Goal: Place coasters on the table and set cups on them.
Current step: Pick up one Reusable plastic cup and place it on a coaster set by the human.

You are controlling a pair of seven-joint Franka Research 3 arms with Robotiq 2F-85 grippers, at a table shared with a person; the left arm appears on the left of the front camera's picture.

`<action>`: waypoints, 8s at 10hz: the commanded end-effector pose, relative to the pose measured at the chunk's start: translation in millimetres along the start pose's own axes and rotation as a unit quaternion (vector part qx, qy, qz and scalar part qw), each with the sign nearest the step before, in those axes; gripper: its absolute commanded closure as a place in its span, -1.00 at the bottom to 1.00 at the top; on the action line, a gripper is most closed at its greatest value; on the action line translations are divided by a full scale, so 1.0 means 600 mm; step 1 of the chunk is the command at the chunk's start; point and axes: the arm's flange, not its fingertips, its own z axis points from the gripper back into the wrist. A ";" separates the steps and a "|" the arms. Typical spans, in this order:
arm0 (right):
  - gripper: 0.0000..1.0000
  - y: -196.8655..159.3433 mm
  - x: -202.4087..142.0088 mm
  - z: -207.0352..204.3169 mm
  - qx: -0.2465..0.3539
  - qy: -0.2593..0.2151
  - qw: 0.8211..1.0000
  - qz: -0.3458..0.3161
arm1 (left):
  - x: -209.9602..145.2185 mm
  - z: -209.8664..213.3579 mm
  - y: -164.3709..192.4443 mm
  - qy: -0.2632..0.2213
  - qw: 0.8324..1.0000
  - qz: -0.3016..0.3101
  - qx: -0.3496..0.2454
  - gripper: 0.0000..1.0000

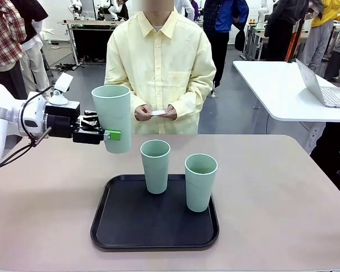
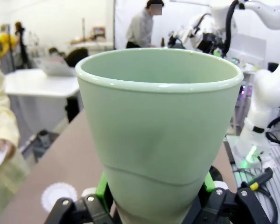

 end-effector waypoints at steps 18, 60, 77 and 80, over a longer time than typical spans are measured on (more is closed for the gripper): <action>-1.00 -0.001 0.007 0.000 0.016 -0.014 1.000 0.009 | -0.063 -0.118 0.389 0.043 0.998 -0.030 -0.033 -0.69; -1.00 -0.001 0.007 0.000 0.016 -0.014 1.000 0.009 | -0.225 -0.258 0.451 0.056 0.993 -0.007 -0.107 -1.00; -1.00 -0.001 0.007 0.000 0.016 -0.014 1.000 0.009 | 0.150 -0.050 0.226 0.525 0.824 0.190 0.099 -1.00; -1.00 -0.001 0.007 0.000 0.016 -0.014 1.000 0.009 | 0.189 -0.046 0.205 0.542 0.790 0.202 0.202 -1.00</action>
